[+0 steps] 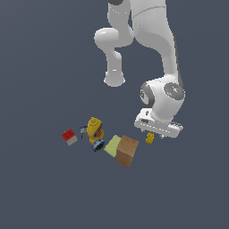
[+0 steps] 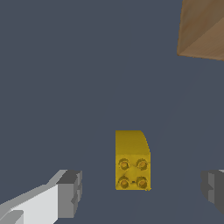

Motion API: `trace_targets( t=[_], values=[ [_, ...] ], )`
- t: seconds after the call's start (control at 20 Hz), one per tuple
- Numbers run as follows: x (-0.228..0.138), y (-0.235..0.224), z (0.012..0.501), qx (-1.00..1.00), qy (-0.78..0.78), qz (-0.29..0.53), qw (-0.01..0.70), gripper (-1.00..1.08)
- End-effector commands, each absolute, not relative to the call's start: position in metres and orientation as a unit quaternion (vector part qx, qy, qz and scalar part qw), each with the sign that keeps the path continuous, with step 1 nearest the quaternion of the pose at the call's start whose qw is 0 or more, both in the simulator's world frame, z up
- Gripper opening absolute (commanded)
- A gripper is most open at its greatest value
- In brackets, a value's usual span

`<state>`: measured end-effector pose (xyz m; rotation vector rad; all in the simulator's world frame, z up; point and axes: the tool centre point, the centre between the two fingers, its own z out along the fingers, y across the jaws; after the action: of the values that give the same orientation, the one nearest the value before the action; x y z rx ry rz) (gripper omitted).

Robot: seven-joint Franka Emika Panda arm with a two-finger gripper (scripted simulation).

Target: Pick up a designated object from a clutter of objects.

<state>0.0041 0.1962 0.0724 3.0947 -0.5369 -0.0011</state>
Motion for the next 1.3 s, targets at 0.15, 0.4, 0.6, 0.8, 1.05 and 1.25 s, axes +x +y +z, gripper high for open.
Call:
trace_targets(
  t=[0.15, 0.4, 0.6, 0.8, 1.05, 1.25],
  values=[
    [0.004, 0.196, 0.061, 0.985, -0.171, 0.000, 0.000, 1.00],
    [0.003, 0.196, 0.036, 0.985, -0.172, 0.000, 0.000, 1.00],
    [0.003, 0.197, 0.024, 0.985, -0.172, 0.000, 0.000, 1.00],
    [0.004, 0.196, 0.022, 0.985, -0.173, 0.000, 0.000, -1.00],
    [0.004, 0.196, 0.022, 0.985, -0.173, 0.000, 0.000, -1.00],
    [0.004, 0.196, 0.022, 0.985, -0.173, 0.000, 0.000, -1.00]
  ],
)
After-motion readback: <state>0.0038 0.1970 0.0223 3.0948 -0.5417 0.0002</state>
